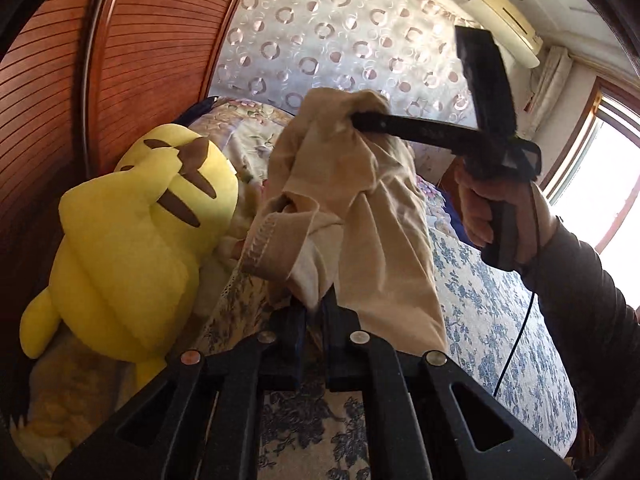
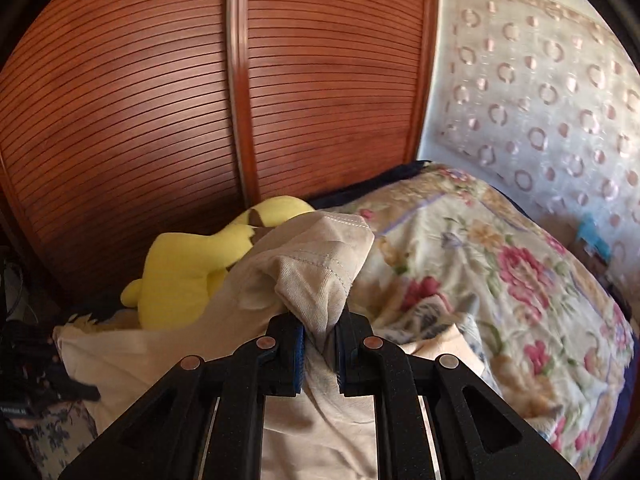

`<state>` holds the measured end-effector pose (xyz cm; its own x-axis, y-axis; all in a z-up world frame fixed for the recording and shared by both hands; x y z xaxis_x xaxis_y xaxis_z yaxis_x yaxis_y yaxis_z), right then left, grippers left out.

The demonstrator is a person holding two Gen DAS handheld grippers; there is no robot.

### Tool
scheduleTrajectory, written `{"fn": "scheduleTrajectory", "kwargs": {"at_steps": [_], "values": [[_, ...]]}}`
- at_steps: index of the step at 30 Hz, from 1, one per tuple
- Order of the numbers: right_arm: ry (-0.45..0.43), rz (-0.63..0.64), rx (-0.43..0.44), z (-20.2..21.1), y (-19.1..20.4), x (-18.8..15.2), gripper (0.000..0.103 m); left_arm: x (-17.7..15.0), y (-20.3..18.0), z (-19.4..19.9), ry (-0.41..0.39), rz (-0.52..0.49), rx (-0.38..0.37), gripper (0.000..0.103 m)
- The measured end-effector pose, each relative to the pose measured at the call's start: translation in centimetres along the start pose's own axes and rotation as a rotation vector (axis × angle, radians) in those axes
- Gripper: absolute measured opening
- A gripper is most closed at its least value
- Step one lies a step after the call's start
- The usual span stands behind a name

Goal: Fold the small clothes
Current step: 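Carry the folded shirt beside the yellow plush toy and open both tools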

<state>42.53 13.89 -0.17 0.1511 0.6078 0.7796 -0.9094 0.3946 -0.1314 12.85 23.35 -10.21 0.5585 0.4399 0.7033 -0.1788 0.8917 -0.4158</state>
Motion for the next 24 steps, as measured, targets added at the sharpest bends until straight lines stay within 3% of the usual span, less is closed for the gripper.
{"fn": "scheduleTrajectory", "kwargs": {"at_steps": [5, 7, 9, 10, 14, 16, 18, 24], "values": [[0.075, -0.009, -0.005, -3.5, 0.3, 0.7, 0.014, -0.3, 1.0, 0.1, 0.019, -0.004, 0.039, 0.008], [0.089, -0.047, -0.023, -4.0, -1.0, 0.4, 0.024, -0.4, 1.1, 0.1, 0.023, -0.008, 0.053, 0.008], [0.074, -0.082, -0.035, -3.6, -2.2, 0.2, 0.049, -0.4, 0.8, 0.3, 0.015, -0.040, 0.078, 0.011], [0.063, -0.095, -0.044, -3.3, -2.7, 0.2, 0.052, -0.4, 0.6, 0.6, 0.005, -0.064, 0.094, 0.014], [0.026, -0.144, -0.101, -1.5, -3.5, -0.5, 0.053, -0.2, -0.3, 2.2, -0.051, -0.126, 0.121, 0.045], [-0.006, -0.174, -0.112, 0.4, -3.6, -1.5, 0.053, 0.1, -0.9, 3.2, -0.082, -0.163, 0.149, 0.048], [-0.033, -0.196, -0.129, 2.3, -3.3, -2.7, 0.053, 0.4, -1.4, 4.0, -0.110, -0.181, 0.151, 0.076], [-0.084, -0.236, -0.174, 8.3, -0.1, -6.9, 0.053, 0.9, -4.3, 5.8, -0.162, -0.242, 0.119, 0.086]]}}
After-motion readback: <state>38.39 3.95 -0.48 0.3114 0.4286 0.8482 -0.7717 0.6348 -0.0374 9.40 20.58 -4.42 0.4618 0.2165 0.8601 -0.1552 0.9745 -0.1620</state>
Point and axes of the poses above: each gripper's, at about its wrist camera, not at the fingertips, and z roughly against the way its jaws point, y to its left, x to its top, the point moved 3 cm from there along -z, roughly the way its jaws point, and after that the axes turned 2 degrees about -y, right-handed, at the moved point
